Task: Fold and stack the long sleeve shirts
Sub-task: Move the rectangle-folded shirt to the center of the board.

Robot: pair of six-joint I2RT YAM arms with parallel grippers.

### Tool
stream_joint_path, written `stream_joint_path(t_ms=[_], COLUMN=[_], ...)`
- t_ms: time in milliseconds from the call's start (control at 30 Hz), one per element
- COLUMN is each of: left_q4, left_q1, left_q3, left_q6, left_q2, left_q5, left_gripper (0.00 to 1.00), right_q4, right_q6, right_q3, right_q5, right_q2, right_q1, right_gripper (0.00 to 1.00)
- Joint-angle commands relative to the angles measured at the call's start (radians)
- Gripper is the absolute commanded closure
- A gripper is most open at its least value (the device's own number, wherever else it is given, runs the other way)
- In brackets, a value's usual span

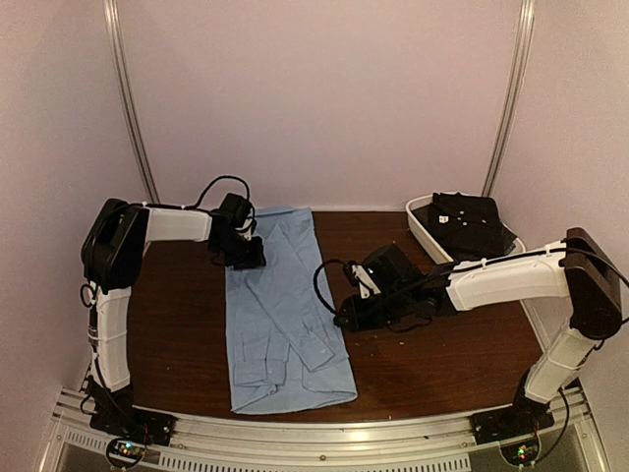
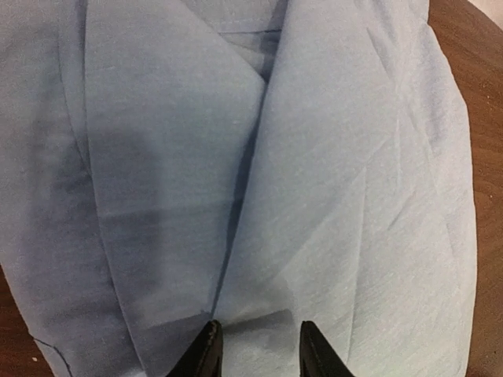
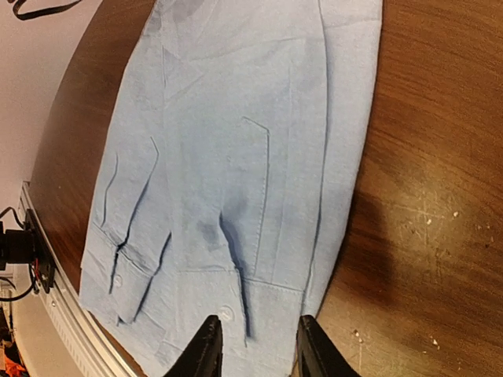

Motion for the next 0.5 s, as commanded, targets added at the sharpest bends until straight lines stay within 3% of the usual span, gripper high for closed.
stream_joint_path(t_ms=[0, 200, 467], left_q4=[-0.044, -0.075, 0.012], left_q1=[0.0, -0.033, -0.044], left_q3=[0.041, 0.062, -0.139], left_q6=[0.003, -0.031, -0.142], left_q2=[-0.039, -0.089, -0.172], left_q5=[-0.082, -0.074, -0.034], left_gripper=[0.66, 0.68, 0.7], right_q4=[0.038, 0.069, 0.072], right_q6=[-0.071, -0.121, -0.173], right_q3=[0.094, 0.215, 0.389], right_q5=[0.018, -0.018, -0.067], right_q2=[0.061, 0.16, 0.288], right_q1=[0.007, -0.004, -0.03], right_gripper=[0.68, 0.71, 0.72])
